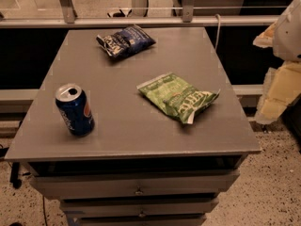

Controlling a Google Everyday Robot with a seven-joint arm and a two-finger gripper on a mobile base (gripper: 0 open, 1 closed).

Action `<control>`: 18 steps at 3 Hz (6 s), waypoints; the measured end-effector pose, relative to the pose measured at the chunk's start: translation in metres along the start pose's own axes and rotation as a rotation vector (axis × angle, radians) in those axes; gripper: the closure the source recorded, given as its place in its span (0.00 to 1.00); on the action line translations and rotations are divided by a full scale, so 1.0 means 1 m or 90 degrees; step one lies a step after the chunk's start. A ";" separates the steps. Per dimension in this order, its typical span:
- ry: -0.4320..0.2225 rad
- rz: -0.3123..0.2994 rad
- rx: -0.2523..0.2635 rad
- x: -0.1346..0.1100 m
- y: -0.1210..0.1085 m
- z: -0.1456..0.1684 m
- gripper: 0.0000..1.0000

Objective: Pick pepsi can

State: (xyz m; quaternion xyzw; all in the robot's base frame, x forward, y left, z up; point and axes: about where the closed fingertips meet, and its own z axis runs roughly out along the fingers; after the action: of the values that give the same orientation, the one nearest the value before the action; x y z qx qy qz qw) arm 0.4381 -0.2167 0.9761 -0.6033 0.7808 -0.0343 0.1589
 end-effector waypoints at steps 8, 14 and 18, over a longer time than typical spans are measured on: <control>-0.486 -0.015 -0.128 -0.231 0.045 0.078 0.00; -0.682 -0.063 -0.281 -0.353 0.103 0.168 0.41; -0.819 -0.053 -0.221 -0.381 0.082 0.113 1.00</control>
Offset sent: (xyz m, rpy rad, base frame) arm 0.0051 0.0055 -0.0035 0.0305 -0.0066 0.0124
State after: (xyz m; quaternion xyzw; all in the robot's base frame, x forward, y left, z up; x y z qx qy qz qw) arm 0.4790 0.1843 0.9278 -0.5498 0.5009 0.4524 0.4922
